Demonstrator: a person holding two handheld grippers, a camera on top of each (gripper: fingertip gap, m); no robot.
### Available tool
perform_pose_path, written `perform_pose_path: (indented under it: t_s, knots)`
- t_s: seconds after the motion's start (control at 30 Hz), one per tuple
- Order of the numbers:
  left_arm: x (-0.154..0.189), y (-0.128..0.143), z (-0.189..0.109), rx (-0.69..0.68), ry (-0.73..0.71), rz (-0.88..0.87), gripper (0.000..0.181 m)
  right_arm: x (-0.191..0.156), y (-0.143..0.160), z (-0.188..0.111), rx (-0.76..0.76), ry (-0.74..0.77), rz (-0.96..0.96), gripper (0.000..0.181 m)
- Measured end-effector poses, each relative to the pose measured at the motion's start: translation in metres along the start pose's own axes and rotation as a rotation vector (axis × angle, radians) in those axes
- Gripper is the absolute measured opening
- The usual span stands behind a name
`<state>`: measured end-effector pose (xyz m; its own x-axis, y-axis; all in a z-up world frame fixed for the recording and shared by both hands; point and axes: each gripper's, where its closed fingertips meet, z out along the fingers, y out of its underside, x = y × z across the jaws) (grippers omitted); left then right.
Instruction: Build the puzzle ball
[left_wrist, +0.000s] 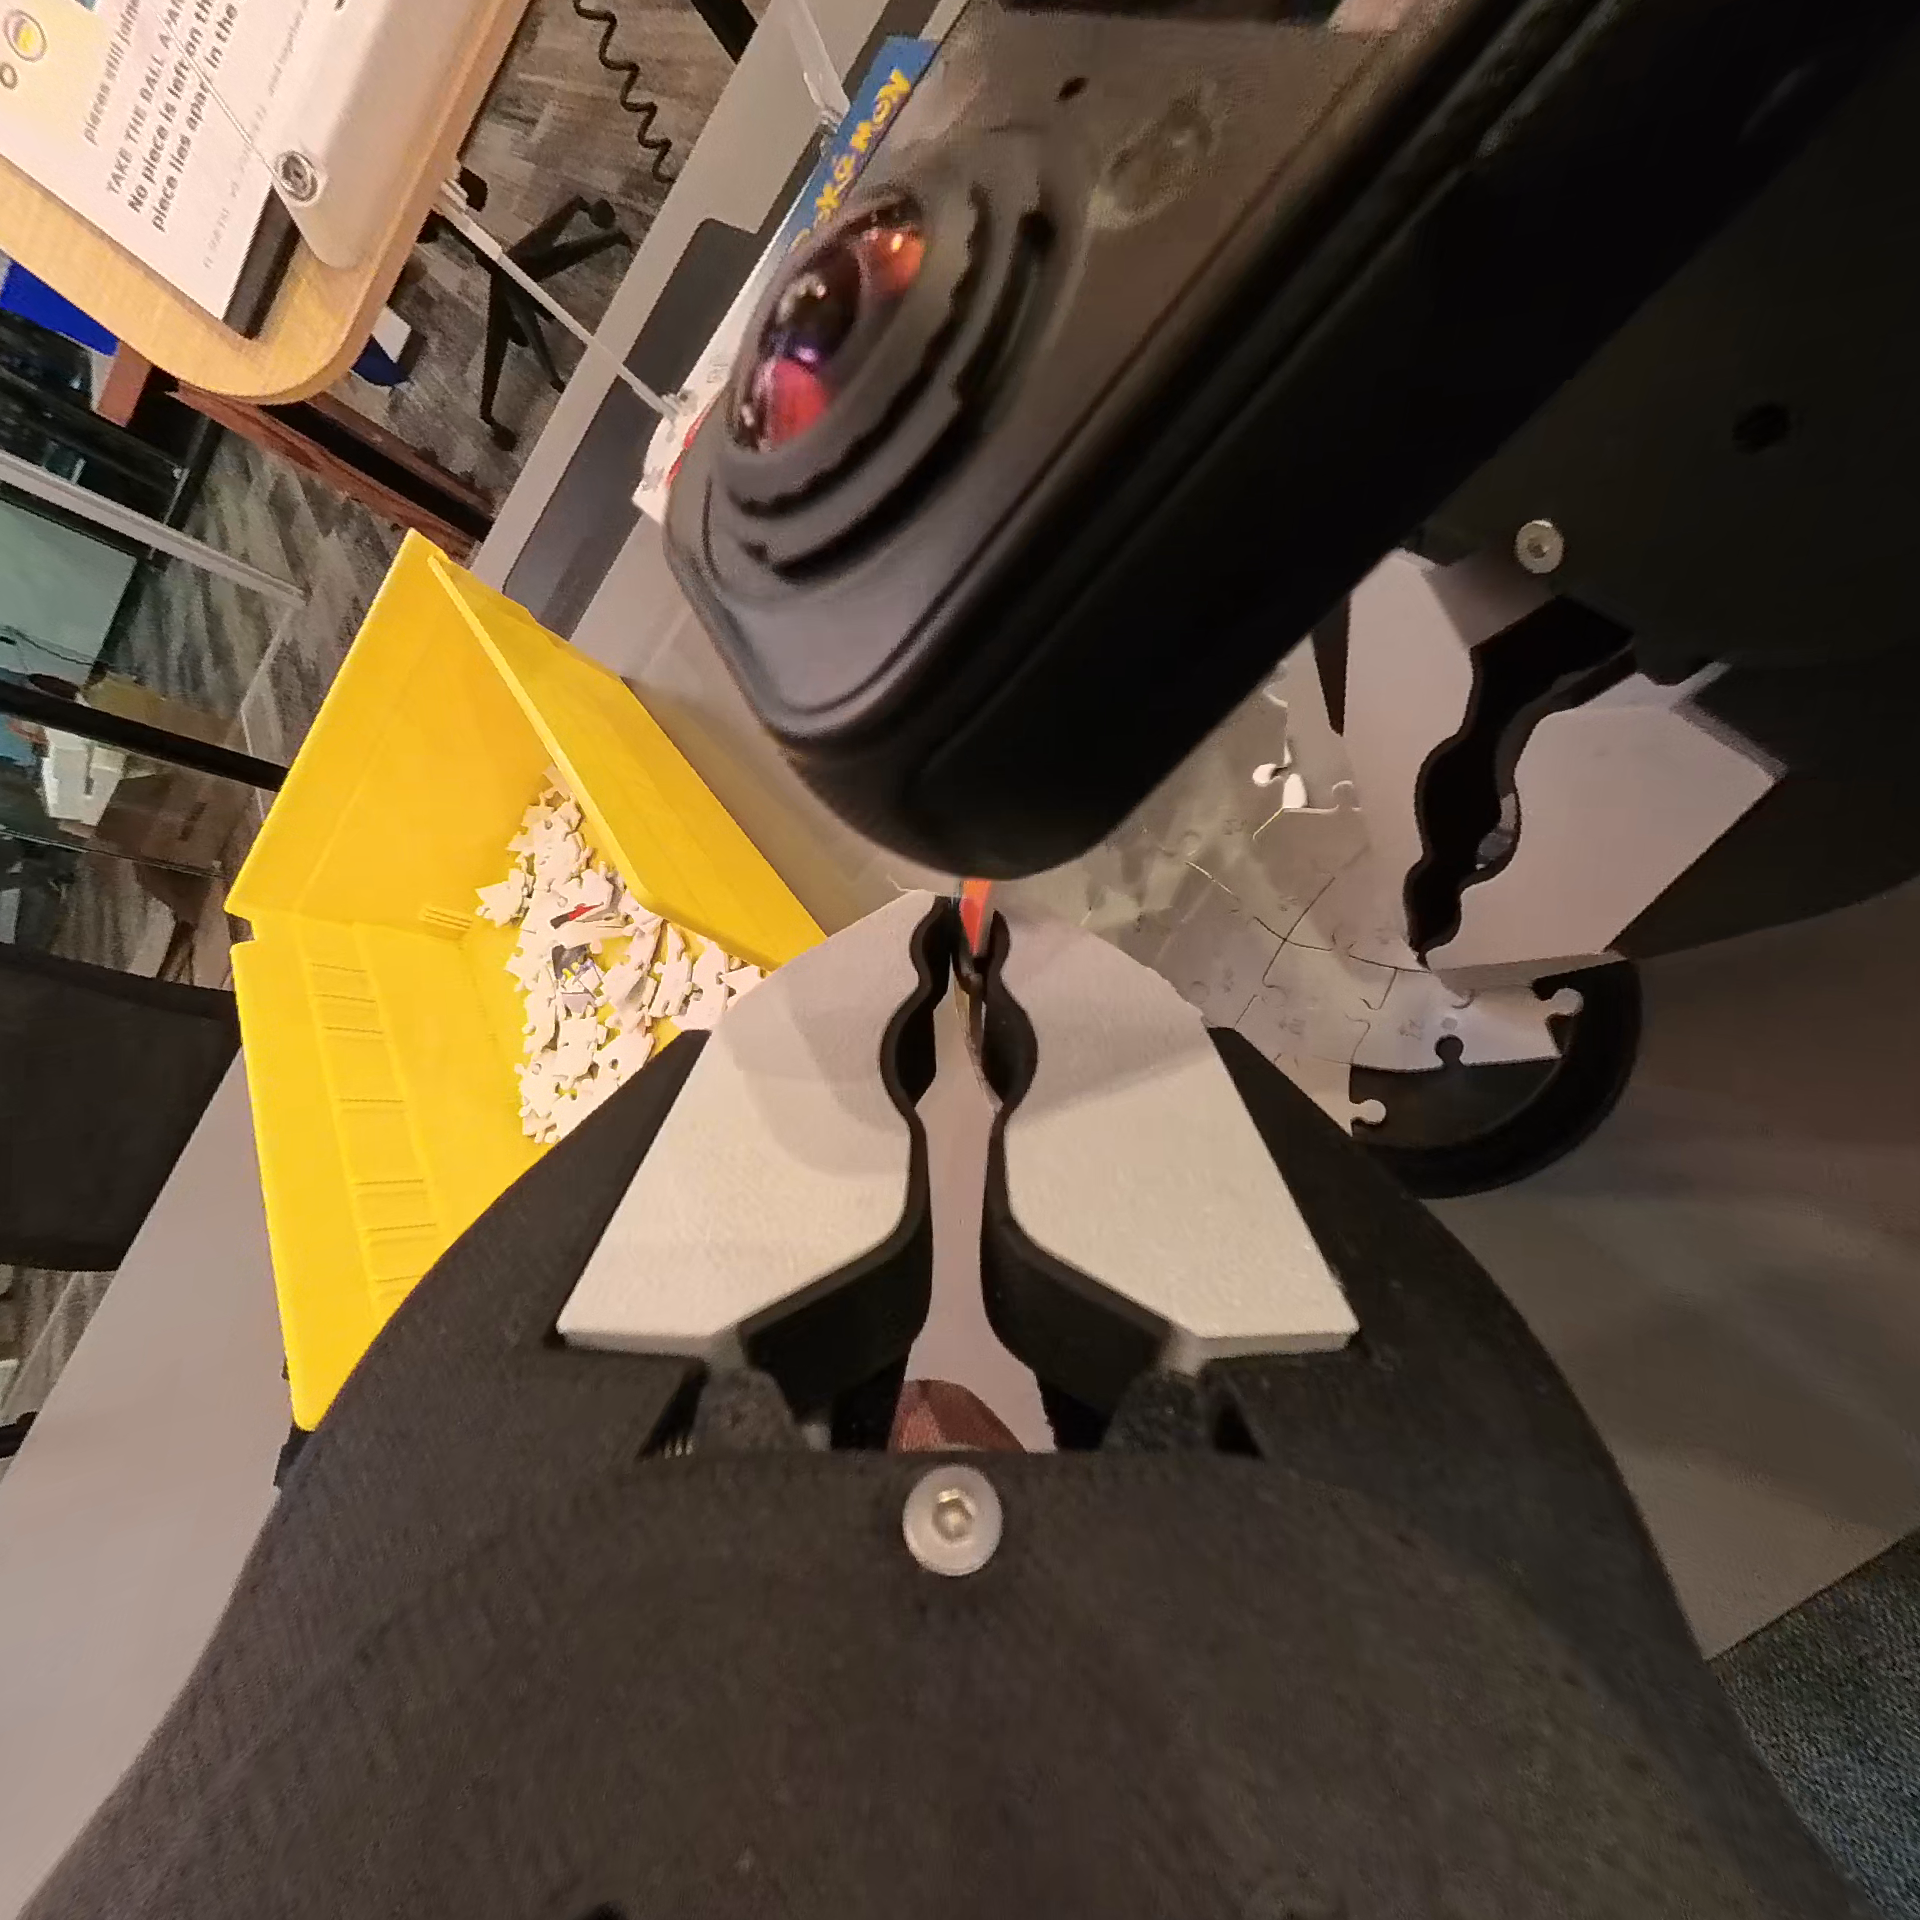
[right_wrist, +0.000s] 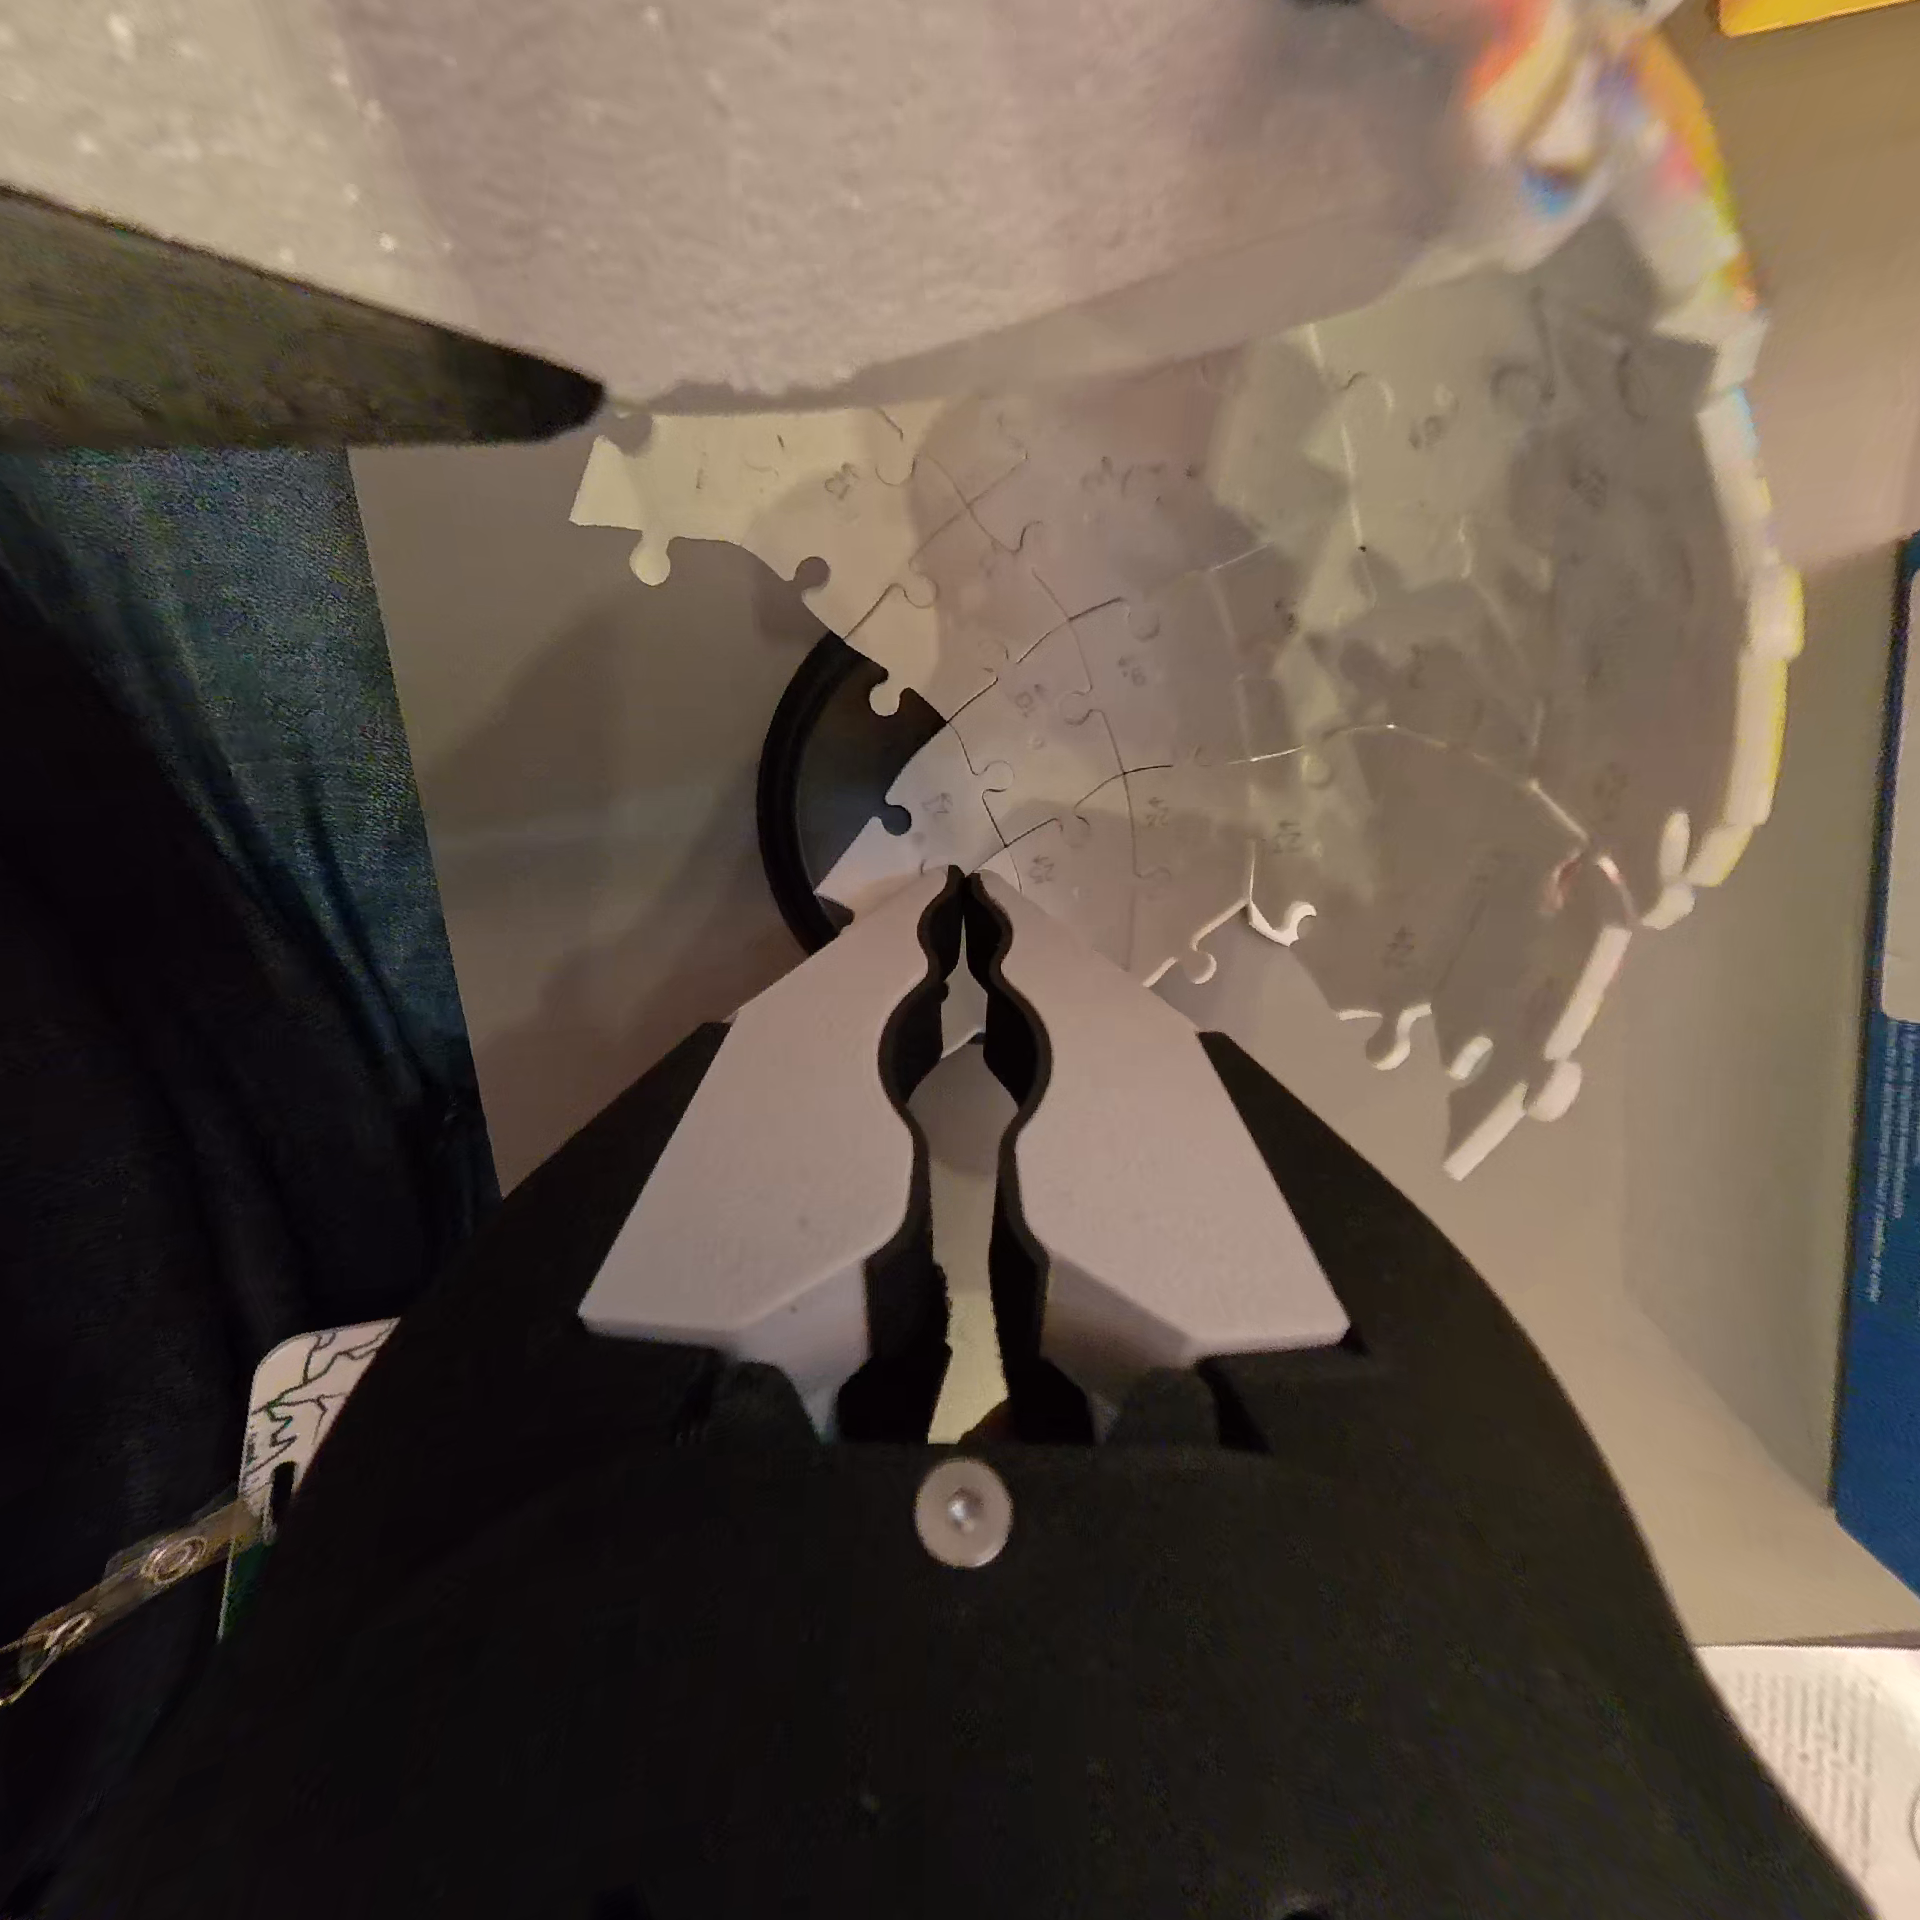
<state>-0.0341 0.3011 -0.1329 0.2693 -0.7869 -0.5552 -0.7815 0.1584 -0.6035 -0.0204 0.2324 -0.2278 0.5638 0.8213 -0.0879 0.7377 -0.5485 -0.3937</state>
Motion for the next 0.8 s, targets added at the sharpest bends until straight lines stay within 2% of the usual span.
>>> perform_pose_path:
  t_s: [0.3, 0.47, 0.6, 0.7, 0.8]
  knots:
    - [0.000, 0.000, 0.000, -0.001, -0.005, 0.012, 0.003, 0.001, 0.001, 0.002, -0.056, 0.000, -0.034, 0.000]
    - [-0.001, 0.000, 0.000, -0.004, -0.020, 0.028, 0.003, 0.003, -0.003, 0.000, -0.002, -0.027, 0.011, 0.000]
    - [-0.002, 0.003, 0.001, -0.010, -0.021, 0.023, 0.003, 0.004, -0.017, -0.040, 0.186, -0.079, 0.092, 0.000]
    - [-0.001, 0.002, 0.002, -0.006, -0.020, 0.023, 0.003, 0.019, -0.004, -0.058, 0.186, -0.025, 0.101, 0.000]
    - [-0.001, 0.002, 0.003, -0.006, -0.023, 0.023, 0.003, 0.024, 0.007, -0.060, 0.175, -0.007, 0.110, 0.000]
